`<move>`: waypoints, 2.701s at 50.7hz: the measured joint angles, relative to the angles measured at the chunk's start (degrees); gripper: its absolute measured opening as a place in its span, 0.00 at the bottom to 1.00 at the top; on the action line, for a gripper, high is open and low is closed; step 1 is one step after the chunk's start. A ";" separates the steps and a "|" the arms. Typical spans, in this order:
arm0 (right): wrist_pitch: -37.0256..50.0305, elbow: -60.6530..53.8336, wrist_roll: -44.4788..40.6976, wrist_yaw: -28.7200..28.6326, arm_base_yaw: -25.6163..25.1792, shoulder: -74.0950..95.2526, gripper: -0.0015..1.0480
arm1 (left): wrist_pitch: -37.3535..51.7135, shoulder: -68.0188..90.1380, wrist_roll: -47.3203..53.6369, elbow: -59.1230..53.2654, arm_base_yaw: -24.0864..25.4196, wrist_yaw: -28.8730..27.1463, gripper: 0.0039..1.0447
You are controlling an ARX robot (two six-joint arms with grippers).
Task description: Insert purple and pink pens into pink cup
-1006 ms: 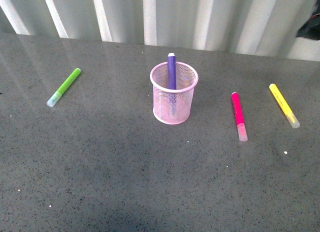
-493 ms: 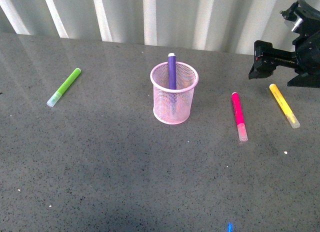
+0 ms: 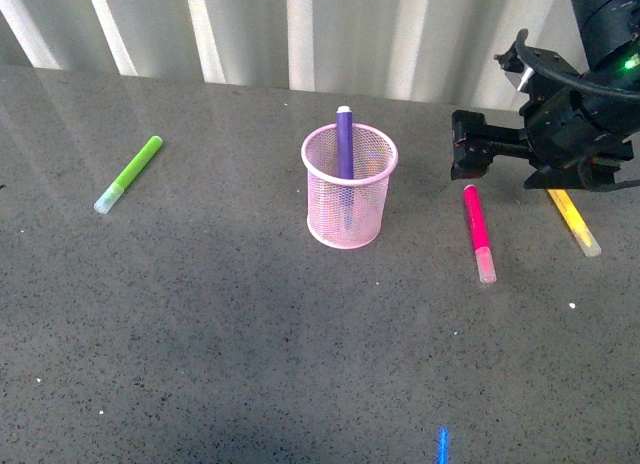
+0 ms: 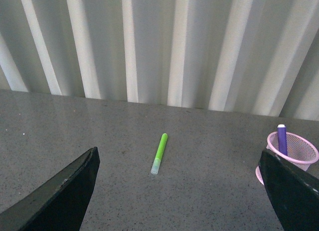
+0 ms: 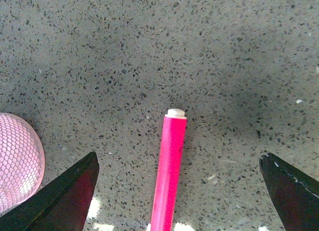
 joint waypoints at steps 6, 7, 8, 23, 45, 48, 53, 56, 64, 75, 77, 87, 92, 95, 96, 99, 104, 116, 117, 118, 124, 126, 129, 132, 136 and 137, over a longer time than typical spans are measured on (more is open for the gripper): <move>-1.09 3.39 0.42 0.00 0.48 3.23 0.93 | 0.00 0.00 0.00 0.00 0.00 0.00 0.94; -1.22 3.82 0.46 0.00 0.52 3.69 0.93 | 0.00 0.00 0.00 0.00 0.00 0.00 0.94; -1.36 4.26 0.52 0.00 0.55 4.09 0.93 | 0.00 0.00 0.00 0.00 0.00 0.00 0.94; -1.31 6.58 1.29 -0.04 1.22 6.95 0.93 | 0.00 0.02 0.00 0.00 0.00 0.00 0.94; 1.57 5.07 1.55 -0.02 2.16 7.80 0.57 | 0.00 0.00 0.00 0.00 0.00 0.00 0.94; 1.86 4.96 1.70 -0.02 2.03 7.87 0.50 | 0.00 0.00 0.00 0.00 0.00 0.00 0.94; 2.16 4.83 1.95 -0.09 1.42 8.00 0.30 | 0.00 0.00 0.00 0.00 0.00 0.00 0.94; 2.36 4.63 2.38 -0.39 0.98 8.00 0.18 | 0.00 0.00 0.00 0.00 0.00 0.00 0.94; 4.22 3.54 3.26 -0.79 0.22 7.72 0.11 | 0.00 0.00 0.00 0.00 0.00 0.00 0.94; 17.57 -6.78 4.96 -0.35 -0.92 -0.74 0.11 | 0.00 0.00 0.00 0.00 0.00 0.00 0.94; 20.50 -8.59 5.70 -1.29 -1.33 -3.21 0.11 | 0.00 0.00 0.00 0.00 0.00 0.00 0.94; 38.18 -17.11 7.65 -3.78 -2.73 -20.55 0.11 | 0.00 0.00 0.00 0.00 0.00 0.00 0.94; 52.70 -22.32 4.90 -6.69 -1.25 -26.75 0.11 | 0.00 0.00 0.00 0.00 0.00 0.00 0.94; 60.15 -24.83 3.19 -10.40 0.42 -26.82 0.11 | 0.00 0.00 0.00 0.00 0.00 0.00 0.94; 62.84 -25.64 2.93 -11.91 1.18 -26.12 0.11 | 0.00 0.00 0.00 0.00 0.00 0.00 0.94; 68.96 -22.91 2.99 -13.03 4.37 -20.04 0.11 | 0.00 0.04 0.00 0.00 0.00 -0.04 0.94; 70.05 -17.59 3.32 -13.88 9.79 -11.06 0.11 | 0.00 -0.13 0.00 0.00 0.00 0.02 0.94; 67.30 -12.26 6.51 -14.23 15.61 -9.31 0.11 | -0.02 -0.11 0.02 0.00 0.00 0.00 0.94; 67.32 -12.15 6.71 -14.27 15.69 -9.18 0.11 | -0.02 -0.11 0.00 0.00 0.00 0.00 0.94; 67.30 -12.09 6.75 -14.27 15.78 -9.05 0.11 | -0.02 -0.11 0.00 0.00 0.00 0.00 0.94; 66.60 -11.61 6.82 -14.60 15.96 -8.07 0.11 | -0.02 -0.11 0.00 0.00 0.00 0.02 0.94; 66.20 -11.50 6.78 -14.64 15.96 -7.45 0.11 | -0.02 -0.11 0.00 0.00 0.00 0.00 0.94; 65.68 -11.32 6.82 -14.62 15.87 -6.58 0.11 | -0.02 -0.11 0.00 0.00 0.00 0.00 0.94; 65.07 -11.28 6.71 -14.62 15.76 -6.03 0.11 | -0.02 -0.11 0.00 0.00 0.00 0.00 0.94; 64.67 -11.28 6.29 -14.64 15.69 -5.51 0.11 | -0.02 -0.11 0.00 0.00 0.00 0.00 0.94; 64.65 -11.28 6.14 -14.64 15.69 -5.42 0.11 | -0.02 -0.11 0.00 0.00 0.00 0.00 0.94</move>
